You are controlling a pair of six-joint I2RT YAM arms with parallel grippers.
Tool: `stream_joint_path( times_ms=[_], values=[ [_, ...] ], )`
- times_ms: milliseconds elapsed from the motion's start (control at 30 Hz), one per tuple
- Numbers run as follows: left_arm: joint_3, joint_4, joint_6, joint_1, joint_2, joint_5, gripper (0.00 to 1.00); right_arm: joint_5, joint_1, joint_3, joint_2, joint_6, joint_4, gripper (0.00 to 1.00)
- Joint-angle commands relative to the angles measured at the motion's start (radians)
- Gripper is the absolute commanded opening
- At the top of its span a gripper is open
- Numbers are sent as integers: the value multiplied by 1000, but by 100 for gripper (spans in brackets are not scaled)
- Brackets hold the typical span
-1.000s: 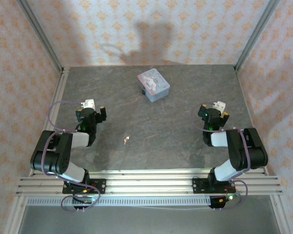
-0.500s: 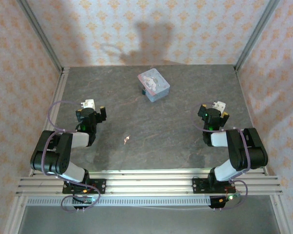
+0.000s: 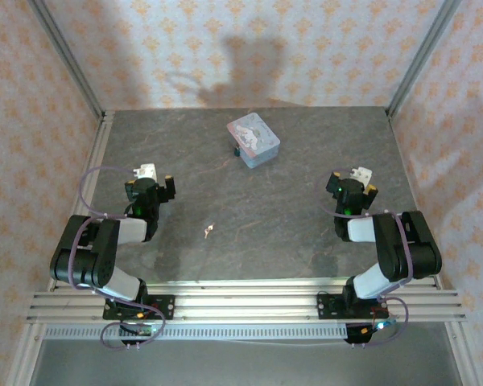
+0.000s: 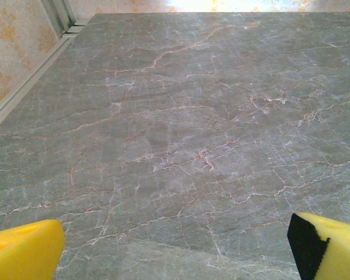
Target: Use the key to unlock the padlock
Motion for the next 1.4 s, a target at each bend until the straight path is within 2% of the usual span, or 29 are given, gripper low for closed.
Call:
stream_joint_path(
  times_ms=[0,133,233,333,433,533,633,800,867,1067,1167,1267,1367],
  values=[
    [22,-8,14,-3,-7,4,100,-3,-4,9,-9,4,1,100],
    [34,-33,27,-3,-16,30,100,-5,-6,8,-10,3,5,100],
    [84,-163,23,-6,-74,26,100,-41,-4,45,-47,-13,-89,100],
    [200,-445,-28,-5,-152,13,100,-54,-4,161,-120,-5,-361,100],
    [285,-589,-92,-6,-207,66,100,-55,-4,302,-155,104,-634,100],
    [396,-725,-192,-16,-223,109,100,-134,-1,453,-133,229,-831,95],
    [532,-824,-242,-61,-174,159,100,-204,24,621,-44,338,-976,91],
    [883,-1053,-254,-145,76,244,98,-262,141,972,191,333,-1154,90],
    [1051,-1148,-261,-164,209,302,95,-274,190,1174,322,313,-1238,90],
    [1461,-1309,-283,-178,559,420,91,-347,238,1655,657,276,-1441,91],
    [1699,-1411,-265,-177,732,464,89,-374,243,1876,808,280,-1562,86],
    [1991,-1538,-232,-175,922,500,87,-408,246,2007,911,285,-1610,82],
    [2234,-1590,-230,-170,1083,559,85,-460,250,2015,946,271,-1576,81]
  ],
)
